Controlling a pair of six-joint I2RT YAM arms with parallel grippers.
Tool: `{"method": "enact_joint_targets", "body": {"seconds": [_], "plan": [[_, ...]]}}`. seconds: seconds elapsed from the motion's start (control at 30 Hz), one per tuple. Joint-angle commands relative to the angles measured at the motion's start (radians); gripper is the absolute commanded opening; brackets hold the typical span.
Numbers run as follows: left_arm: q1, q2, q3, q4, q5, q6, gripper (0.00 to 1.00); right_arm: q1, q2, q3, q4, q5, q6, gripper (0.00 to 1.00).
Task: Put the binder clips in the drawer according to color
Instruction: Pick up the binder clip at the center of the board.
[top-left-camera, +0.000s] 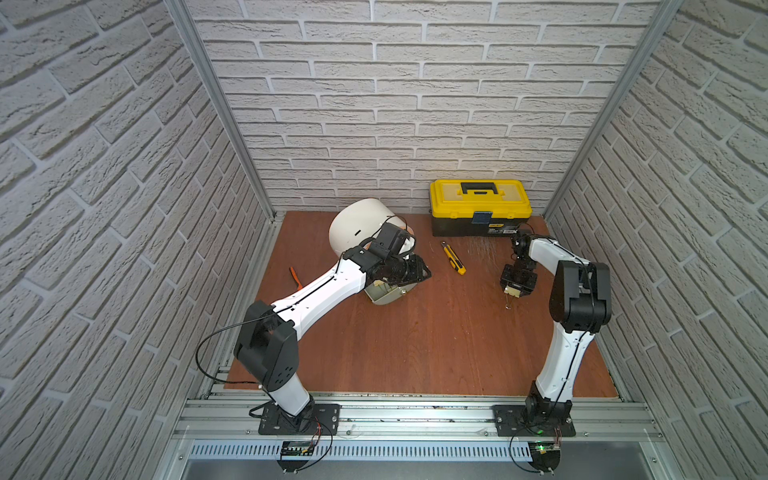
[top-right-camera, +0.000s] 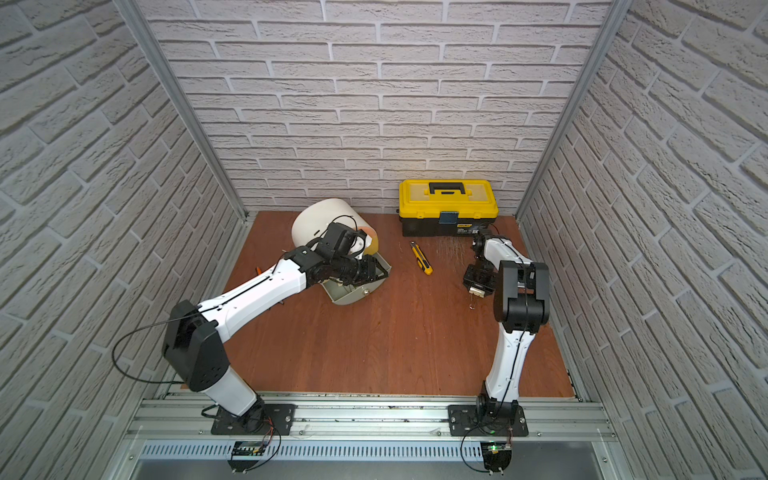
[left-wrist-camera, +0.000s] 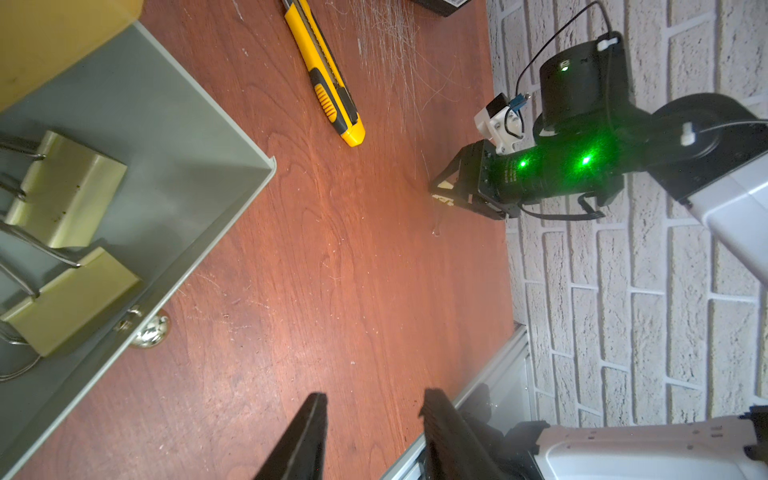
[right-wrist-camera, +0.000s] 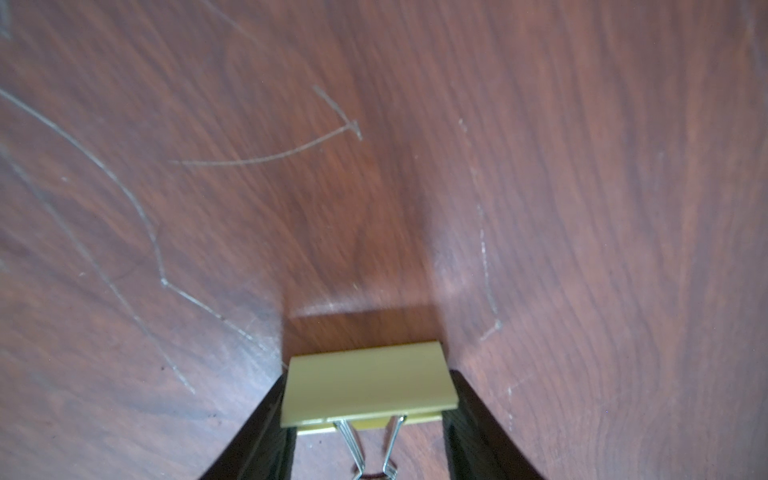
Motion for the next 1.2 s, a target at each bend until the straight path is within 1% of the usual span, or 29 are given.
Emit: {"method": "enact_joint_targets", "body": {"seconds": [0.0,0.3,0.5,0.87,1.17], "plan": [[-0.007,-0.039,0.005,-0.003,-0.018,0.019,0.43,-0.004,-0.043,-0.024,0.025,-0.024,0.006,0.46],[-0.018,-0.049,0.008,-0.003,-0.045,0.015,0.43,0.004,-0.14,-0.031,0.034,-0.084,0.017,0.43],[-0.019,-0.068,0.004,-0.012,-0.073,0.016,0.43,0.037,-0.19,-0.024,0.04,-0.127,0.032,0.42],[-0.018,-0.125,-0.023,-0.055,-0.15,0.015,0.43,0.164,-0.239,0.053,0.04,-0.183,0.089,0.42],[0.014,-0.209,-0.099,-0.071,-0.191,-0.007,0.43,0.302,-0.238,0.149,0.04,-0.213,0.151,0.42]]}}
